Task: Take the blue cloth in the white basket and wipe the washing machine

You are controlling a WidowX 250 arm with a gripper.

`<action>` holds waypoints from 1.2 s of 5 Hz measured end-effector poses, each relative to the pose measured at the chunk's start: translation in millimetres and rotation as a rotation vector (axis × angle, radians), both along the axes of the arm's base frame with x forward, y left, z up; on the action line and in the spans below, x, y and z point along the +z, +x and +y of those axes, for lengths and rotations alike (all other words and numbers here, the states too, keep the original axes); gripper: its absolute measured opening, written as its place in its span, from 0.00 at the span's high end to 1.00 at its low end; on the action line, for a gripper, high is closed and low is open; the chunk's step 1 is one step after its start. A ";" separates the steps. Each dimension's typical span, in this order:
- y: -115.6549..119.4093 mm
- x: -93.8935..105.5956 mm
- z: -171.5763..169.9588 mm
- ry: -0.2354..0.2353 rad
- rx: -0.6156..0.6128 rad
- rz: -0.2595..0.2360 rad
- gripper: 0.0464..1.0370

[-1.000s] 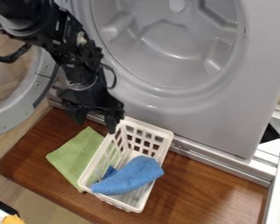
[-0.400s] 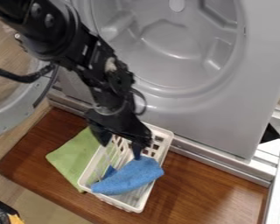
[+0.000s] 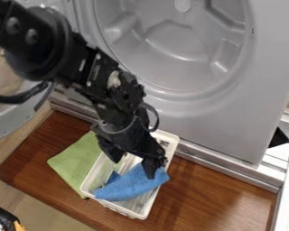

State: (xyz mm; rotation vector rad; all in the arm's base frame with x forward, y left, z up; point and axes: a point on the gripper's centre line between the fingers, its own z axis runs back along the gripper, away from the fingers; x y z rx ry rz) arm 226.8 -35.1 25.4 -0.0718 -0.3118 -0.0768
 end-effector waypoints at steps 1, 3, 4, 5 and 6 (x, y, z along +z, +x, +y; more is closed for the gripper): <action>0.0 -7.1 -9.8 -0.026 -0.034 0.011 0.04; -0.5 -30.6 -22.7 -0.022 -0.072 0.067 0.04; 0.3 -37.2 -20.4 0.008 -0.060 0.088 0.04; 5.8 -44.9 -16.2 0.054 -0.074 0.101 0.09; 10.8 -43.9 -6.8 0.071 -0.044 0.078 0.38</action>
